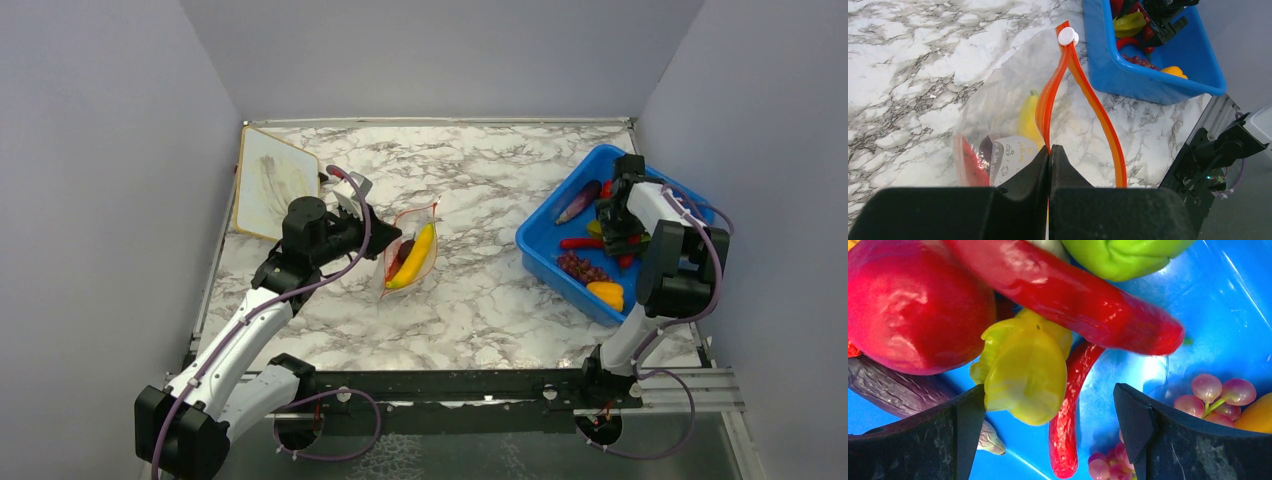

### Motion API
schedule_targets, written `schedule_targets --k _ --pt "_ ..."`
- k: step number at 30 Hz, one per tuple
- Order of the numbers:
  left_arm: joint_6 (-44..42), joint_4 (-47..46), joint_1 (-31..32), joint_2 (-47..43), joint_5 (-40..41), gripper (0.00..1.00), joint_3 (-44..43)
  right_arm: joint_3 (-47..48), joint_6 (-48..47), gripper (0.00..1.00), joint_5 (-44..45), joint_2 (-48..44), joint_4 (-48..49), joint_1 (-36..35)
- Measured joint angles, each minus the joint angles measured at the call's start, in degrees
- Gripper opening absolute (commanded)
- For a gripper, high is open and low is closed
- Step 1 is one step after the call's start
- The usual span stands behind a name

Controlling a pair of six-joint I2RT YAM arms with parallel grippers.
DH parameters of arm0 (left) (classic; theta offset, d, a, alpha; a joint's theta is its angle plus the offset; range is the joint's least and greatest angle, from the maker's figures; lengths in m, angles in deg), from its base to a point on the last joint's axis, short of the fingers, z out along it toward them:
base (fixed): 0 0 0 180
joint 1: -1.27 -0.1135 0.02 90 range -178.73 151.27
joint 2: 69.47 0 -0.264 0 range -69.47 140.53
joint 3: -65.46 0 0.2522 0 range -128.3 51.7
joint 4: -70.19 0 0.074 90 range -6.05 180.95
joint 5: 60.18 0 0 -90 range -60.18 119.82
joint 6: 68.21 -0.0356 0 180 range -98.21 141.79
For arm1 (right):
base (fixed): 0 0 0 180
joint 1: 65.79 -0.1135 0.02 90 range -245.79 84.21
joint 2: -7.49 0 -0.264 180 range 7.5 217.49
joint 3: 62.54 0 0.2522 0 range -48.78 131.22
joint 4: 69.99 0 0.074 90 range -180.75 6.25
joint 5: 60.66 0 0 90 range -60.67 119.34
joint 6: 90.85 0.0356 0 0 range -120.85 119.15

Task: Place the food in the zip-top bag and seal the zipper
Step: Pick up the fake fruit from the bin.

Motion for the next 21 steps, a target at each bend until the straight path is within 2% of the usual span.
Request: schedule_targets --k 2,7,13,21 --pt "0.0 0.0 0.1 0.0 0.0 0.00 0.0 0.8 0.6 0.92 0.0 0.8 0.0 0.1" --pt "0.0 0.0 0.2 0.0 0.0 0.00 0.0 1.0 1.3 0.72 0.0 1.1 0.0 0.2" --pt "0.0 0.0 0.2 0.0 0.0 0.00 0.0 -0.5 0.8 0.52 0.0 0.4 1.2 0.3" --pt "0.0 0.0 0.2 0.0 0.0 0.00 0.0 -3.2 -1.4 0.34 0.3 -2.5 2.4 0.3"
